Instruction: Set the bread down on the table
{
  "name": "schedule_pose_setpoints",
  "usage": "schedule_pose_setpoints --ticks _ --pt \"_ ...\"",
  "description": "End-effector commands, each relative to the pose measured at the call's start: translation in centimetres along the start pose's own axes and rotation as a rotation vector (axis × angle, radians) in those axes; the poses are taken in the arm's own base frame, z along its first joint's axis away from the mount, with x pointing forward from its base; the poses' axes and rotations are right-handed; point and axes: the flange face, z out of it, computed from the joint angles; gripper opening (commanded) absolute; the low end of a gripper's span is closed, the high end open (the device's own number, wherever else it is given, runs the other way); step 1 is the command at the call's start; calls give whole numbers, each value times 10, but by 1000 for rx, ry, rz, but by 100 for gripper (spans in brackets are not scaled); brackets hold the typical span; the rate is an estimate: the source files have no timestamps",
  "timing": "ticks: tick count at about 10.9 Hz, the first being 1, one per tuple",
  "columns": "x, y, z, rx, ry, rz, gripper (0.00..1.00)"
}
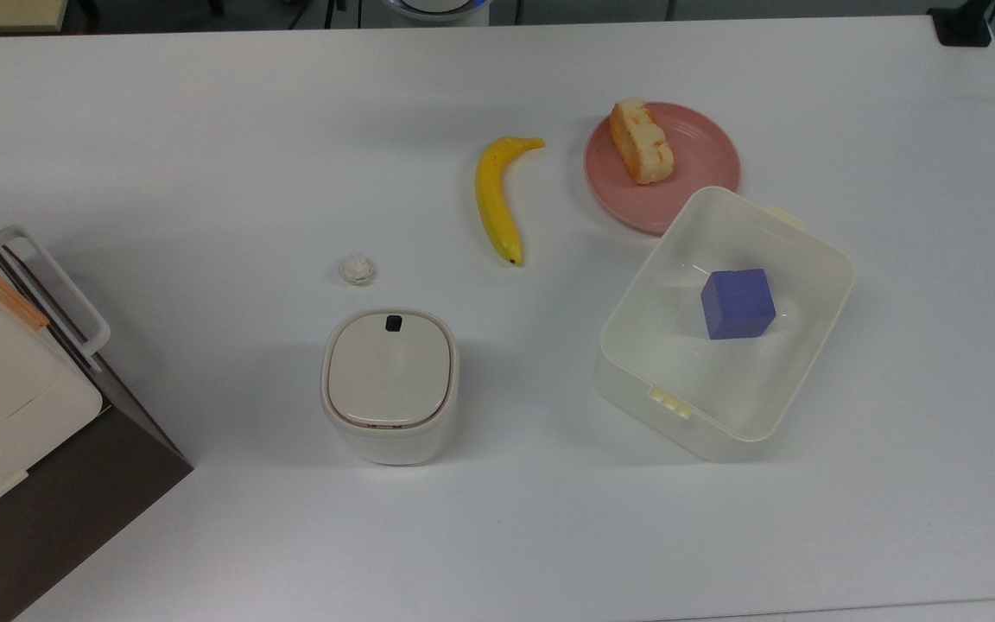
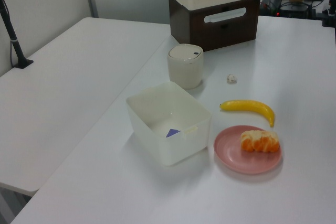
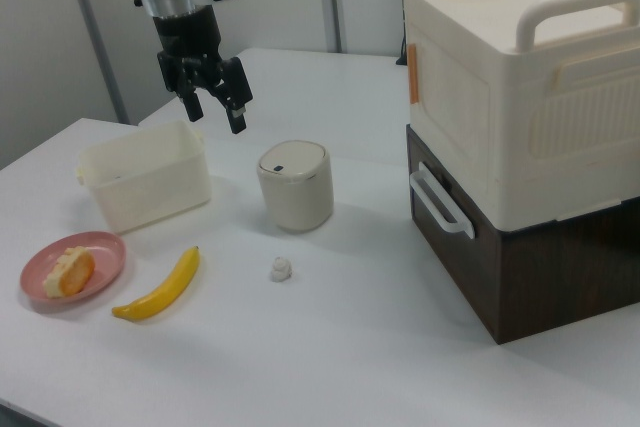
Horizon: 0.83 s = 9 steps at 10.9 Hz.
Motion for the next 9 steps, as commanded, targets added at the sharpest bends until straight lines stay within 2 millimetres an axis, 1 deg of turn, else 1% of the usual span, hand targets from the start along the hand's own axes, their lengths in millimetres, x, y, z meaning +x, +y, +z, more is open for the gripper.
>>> schedule_pose_setpoints --ticks 1,2,3,4,5,6,7,8,9 --pt "-1 -44 11 -8 -38 -44 100" --pt "-5 -89 15 -12 -41 -107 100" --pt "-12 -124 18 -14 -46 -131 100" --pt "-23 -160 27 -27 -61 -167 100" --pt "-32 -192 45 -62 -86 -212 100" --pt "-38 -227 69 -100 -114 -270 100" --pt "-40 -266 105 -141 -141 -288 100" --pt "-46 -297 144 -191 -155 -279 100" --pt "-58 -322 174 -238 -150 -305 100"
